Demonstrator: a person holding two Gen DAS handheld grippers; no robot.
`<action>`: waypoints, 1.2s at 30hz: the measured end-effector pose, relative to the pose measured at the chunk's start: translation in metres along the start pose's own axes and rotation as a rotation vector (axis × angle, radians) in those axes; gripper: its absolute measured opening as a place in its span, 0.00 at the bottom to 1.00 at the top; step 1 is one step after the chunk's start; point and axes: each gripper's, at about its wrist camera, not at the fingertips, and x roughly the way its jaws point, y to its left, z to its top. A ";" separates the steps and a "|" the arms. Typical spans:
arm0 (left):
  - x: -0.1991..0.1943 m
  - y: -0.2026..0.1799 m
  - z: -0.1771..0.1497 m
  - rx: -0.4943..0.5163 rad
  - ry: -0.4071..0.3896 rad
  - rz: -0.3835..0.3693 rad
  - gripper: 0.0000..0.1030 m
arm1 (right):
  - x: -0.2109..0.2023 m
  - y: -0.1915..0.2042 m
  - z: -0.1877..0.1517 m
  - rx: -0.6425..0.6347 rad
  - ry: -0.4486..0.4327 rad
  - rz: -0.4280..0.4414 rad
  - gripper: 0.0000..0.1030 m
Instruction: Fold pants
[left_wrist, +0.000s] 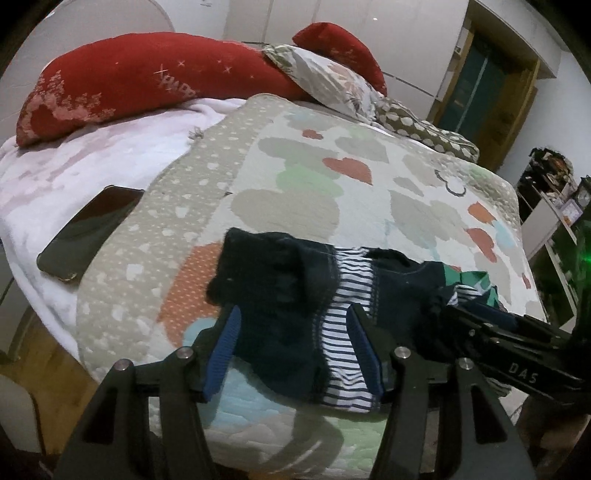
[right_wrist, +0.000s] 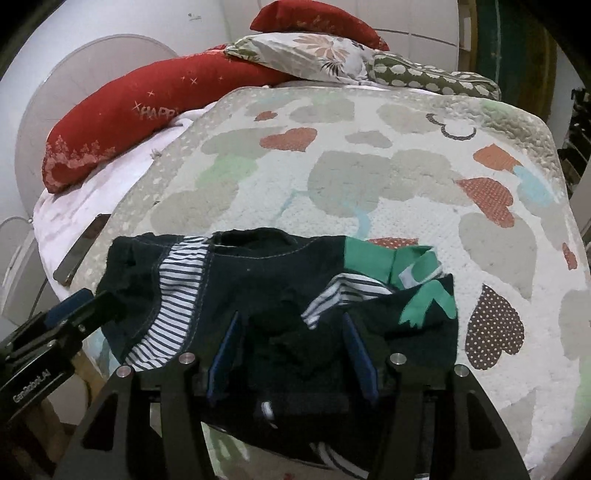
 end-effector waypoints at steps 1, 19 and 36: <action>0.000 0.003 0.000 -0.003 0.000 0.004 0.57 | 0.000 0.002 0.000 -0.002 0.003 0.003 0.59; 0.017 0.072 -0.004 -0.165 0.055 0.011 0.57 | 0.048 0.076 0.037 -0.087 0.155 0.129 0.59; 0.021 0.104 -0.011 -0.242 0.048 -0.072 0.62 | 0.103 0.145 0.076 -0.125 0.285 0.095 0.78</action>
